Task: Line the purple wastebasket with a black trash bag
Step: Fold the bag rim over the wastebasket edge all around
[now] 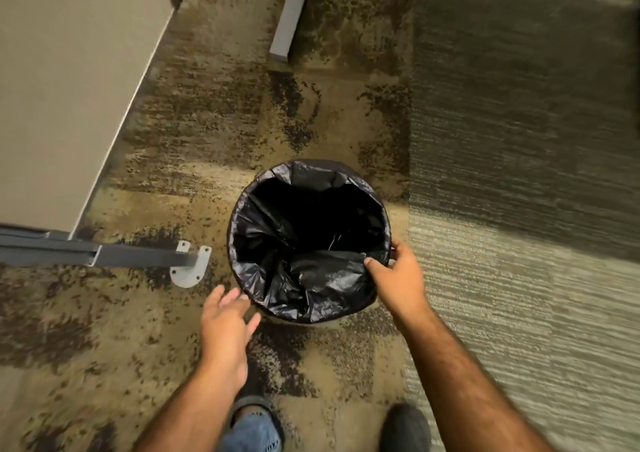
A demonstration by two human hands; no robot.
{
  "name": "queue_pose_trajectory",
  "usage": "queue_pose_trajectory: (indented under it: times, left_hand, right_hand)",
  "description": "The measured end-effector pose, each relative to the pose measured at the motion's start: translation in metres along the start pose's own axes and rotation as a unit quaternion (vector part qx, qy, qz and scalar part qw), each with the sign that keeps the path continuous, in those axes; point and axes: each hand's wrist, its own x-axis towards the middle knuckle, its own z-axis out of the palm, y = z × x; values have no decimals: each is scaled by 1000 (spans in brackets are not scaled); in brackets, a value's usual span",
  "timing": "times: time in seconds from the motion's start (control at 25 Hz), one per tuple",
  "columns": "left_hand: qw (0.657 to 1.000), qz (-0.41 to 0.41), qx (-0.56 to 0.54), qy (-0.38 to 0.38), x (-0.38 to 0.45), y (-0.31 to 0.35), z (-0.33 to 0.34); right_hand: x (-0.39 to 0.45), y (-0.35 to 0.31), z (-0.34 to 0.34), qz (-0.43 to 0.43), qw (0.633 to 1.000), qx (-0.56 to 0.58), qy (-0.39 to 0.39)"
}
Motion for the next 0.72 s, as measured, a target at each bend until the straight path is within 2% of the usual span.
queue_pose_trajectory:
  times: [0.08,0.2,0.36,0.52,0.6,0.72]
  left_hand:
    - [999,-17,-26,-16,5,-3,-3]
    - [997,-55,-38,-42,5,-8,1]
    - [998,-56,-28,-33,9,-15,4]
    - [995,-73,-44,-47,9,-18,-1]
    - [991,-88,-72,-74,5,-17,0]
    - [990,-68,-69,-99,6,-4,6]
  right_hand:
    - [3,9,11,30,999,33,-2]
    - [-2,22,17,110,982,150,-18]
    - [-19,32,15,119,985,88,88]
    - [-34,20,29,180,981,70,20]
    - [-31,16,39,187,979,68,32]
    - [-25,1,47,225,963,140,43]
